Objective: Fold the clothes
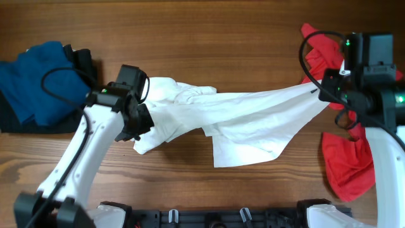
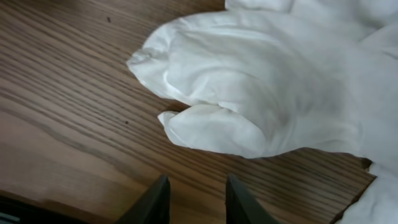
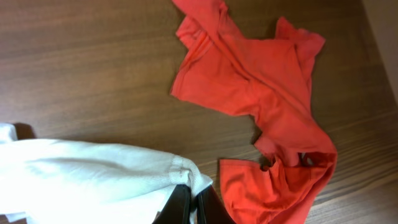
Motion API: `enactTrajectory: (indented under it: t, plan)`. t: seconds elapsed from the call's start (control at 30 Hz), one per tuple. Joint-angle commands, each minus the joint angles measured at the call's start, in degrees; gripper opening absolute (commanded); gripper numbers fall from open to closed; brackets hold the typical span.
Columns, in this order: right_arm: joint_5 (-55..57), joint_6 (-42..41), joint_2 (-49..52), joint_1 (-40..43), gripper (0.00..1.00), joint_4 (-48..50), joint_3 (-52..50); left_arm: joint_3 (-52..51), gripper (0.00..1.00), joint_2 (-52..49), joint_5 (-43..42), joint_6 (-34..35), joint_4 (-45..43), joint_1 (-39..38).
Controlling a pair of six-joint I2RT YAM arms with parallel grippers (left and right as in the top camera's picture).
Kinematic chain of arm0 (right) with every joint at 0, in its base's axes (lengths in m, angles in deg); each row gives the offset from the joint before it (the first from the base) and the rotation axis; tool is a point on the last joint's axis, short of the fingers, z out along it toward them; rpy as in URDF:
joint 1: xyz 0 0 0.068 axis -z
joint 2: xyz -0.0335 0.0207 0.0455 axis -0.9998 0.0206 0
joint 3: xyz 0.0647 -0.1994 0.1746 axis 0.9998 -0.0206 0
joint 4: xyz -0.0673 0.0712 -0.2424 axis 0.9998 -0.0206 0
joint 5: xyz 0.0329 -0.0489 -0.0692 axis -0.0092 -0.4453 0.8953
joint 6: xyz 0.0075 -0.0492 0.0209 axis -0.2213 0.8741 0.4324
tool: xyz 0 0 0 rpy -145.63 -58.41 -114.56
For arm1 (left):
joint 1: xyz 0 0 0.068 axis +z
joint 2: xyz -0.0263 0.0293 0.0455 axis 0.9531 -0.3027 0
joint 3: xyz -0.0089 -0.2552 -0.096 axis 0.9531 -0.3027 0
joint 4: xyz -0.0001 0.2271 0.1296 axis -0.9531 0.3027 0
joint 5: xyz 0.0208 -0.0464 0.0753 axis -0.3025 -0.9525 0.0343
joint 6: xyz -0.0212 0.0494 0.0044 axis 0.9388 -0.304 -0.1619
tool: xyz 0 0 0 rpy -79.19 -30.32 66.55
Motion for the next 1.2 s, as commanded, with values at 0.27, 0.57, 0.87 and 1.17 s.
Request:
enactTrajectory:
  t: [0.27,0.57,0.87,1.17]
  plan:
    - [-0.31,-0.52,2.73,0.24,0.04,-0.72,0.59,-6.99,0.36,-5.64,-0.24,0.17,-6.56,0.37]
    - [-1.57,-0.50,2.73,0.24,0.04,-0.72,0.59,-11.61,0.52,-5.66,-0.28,0.13,-16.76,0.37]
    - [-1.60,-0.50,2.73,0.24,0.04,-0.74,0.59,-11.61,0.61,-5.66,1.03,-2.67,-21.05,0.37]
    - [-1.57,-0.50,2.73,0.24,0.04,-0.72,0.59,-11.61,0.60,-5.66,1.01,-2.64,-20.98,0.37]
